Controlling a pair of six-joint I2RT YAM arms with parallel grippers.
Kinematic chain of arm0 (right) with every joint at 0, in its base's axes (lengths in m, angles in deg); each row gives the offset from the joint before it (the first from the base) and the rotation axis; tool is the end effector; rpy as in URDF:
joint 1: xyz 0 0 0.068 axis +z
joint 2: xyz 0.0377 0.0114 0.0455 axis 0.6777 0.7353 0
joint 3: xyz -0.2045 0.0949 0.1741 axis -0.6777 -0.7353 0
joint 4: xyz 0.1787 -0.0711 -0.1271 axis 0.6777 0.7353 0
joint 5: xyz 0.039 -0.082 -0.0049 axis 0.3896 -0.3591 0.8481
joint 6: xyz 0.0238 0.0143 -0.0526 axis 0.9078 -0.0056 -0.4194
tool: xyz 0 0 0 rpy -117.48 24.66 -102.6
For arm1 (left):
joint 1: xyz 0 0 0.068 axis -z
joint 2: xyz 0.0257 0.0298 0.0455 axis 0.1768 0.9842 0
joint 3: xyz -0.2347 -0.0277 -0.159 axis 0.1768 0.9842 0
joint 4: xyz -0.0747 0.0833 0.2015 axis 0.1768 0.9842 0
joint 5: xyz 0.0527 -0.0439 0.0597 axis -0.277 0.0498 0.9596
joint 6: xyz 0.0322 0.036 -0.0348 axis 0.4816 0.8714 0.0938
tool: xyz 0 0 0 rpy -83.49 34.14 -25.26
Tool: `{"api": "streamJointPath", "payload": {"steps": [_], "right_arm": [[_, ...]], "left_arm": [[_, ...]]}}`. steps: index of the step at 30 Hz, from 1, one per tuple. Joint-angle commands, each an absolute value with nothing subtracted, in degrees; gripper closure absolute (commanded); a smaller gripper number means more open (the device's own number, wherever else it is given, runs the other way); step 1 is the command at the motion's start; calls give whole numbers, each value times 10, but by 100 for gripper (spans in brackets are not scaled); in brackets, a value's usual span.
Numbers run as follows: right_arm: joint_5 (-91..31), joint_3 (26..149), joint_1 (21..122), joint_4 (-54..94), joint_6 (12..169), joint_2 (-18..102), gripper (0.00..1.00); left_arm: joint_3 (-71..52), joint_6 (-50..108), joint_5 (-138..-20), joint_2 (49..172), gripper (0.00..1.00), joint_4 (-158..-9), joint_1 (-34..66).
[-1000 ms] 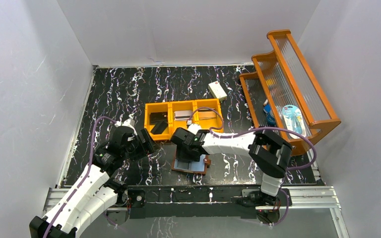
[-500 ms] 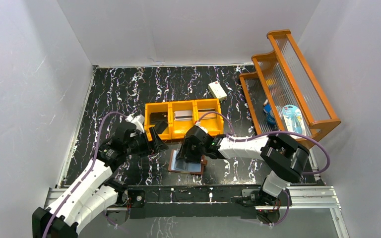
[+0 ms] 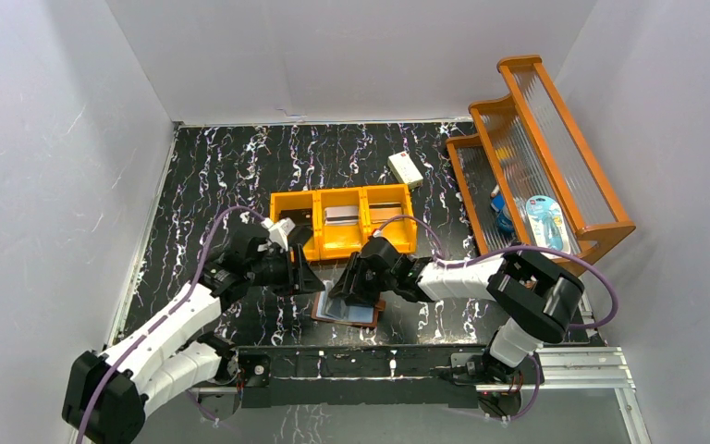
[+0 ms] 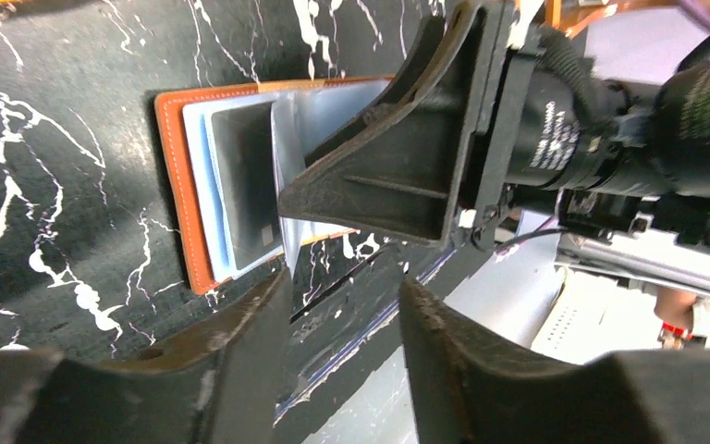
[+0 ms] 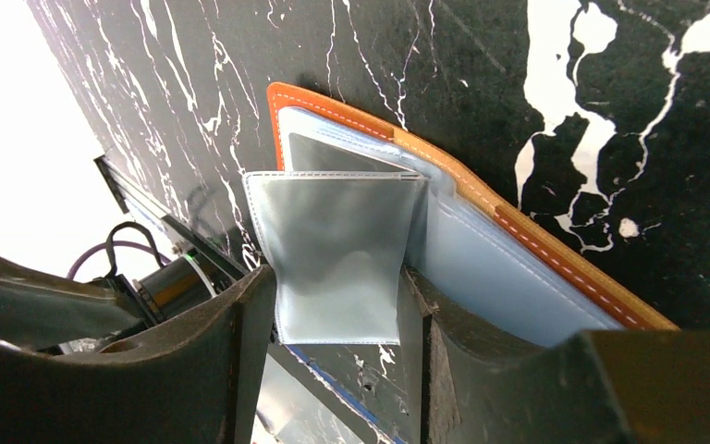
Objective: Take the credit cards out of the card holder
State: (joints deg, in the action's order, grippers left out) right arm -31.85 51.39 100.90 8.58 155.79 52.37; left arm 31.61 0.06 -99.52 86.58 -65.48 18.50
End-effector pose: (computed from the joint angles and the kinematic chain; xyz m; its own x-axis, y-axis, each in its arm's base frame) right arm 0.1499 0.2507 0.1818 -0.9501 0.2655 -0.1640 0.0627 0.6771 0.7332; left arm 0.1280 -0.0941 0.2458 -0.8891 -0.1567 -0.4300 0.2469 0.6267 -0.7391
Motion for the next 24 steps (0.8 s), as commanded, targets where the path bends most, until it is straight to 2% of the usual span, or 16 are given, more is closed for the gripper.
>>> {"api": "streamJointPath", "payload": {"steps": [1, 5, 8, 13, 24], "right_arm": [[-308, 488, 1005, 107, 1565, 531, 43], [-306, 486, 1002, 111, 1565, 531, 43], [-308, 482, 1002, 111, 1567, 525, 43], [-305, 481, 1001, 105, 1568, 526, 43], [-301, 479, 999, 102, 1570, 523, 43]], "left_arm": [[337, -11, -996, 888, 60, -659, 216], [350, -26, -968, 910, 65, -658, 238], [350, -24, -963, 922, 59, -669, 251], [354, -15, -1020, 943, 50, -738, 264], [351, 5, -1005, 1031, 50, -773, 278]]}}
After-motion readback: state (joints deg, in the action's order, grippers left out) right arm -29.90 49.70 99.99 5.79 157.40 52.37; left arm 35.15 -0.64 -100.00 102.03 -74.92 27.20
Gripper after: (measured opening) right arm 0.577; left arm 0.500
